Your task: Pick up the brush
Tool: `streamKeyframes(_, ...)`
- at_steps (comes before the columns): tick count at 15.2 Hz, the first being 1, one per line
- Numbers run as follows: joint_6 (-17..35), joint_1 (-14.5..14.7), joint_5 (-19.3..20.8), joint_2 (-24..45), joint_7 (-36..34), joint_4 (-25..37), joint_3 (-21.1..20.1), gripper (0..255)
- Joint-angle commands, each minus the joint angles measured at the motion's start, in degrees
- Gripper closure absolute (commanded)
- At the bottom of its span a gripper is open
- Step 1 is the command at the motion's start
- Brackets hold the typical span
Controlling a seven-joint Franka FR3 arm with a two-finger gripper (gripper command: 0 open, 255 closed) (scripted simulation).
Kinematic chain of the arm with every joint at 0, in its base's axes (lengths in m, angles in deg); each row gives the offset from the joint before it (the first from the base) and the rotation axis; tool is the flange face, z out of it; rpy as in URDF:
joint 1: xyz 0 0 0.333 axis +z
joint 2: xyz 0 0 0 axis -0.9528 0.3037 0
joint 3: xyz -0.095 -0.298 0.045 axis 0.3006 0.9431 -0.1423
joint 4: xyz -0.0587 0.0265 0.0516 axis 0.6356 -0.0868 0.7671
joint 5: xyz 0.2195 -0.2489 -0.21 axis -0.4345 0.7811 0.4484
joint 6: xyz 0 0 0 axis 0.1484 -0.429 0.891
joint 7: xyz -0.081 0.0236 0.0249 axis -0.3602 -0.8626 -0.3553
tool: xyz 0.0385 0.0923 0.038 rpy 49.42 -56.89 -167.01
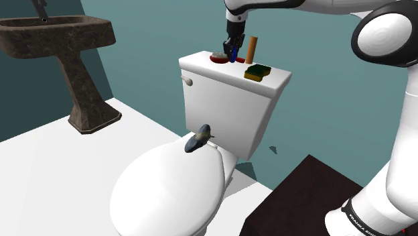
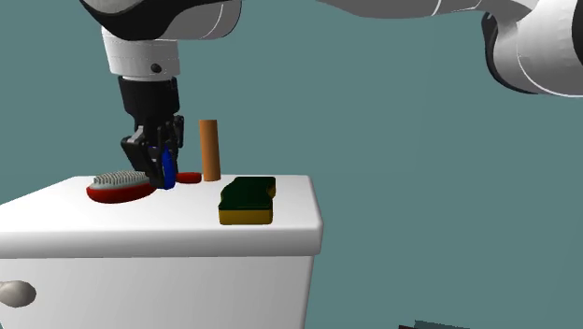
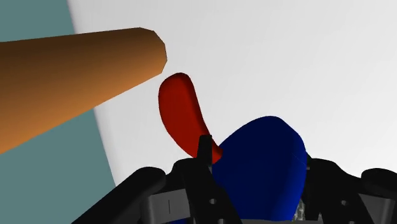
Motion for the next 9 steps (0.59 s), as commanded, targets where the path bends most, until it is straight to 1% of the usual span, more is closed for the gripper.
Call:
streamKeyframes(1,0.04,0.46,-1.93,1.28,-0.09,-0.09,-0.50,255)
streamKeyframes(4,-2.28,-0.16,-1.67,2.17,0.10,3.06,-1.22,255)
streamKeyframes(9,-7.06,-0.09,-1.72,3.77,0.59,9.46,-1.22,255)
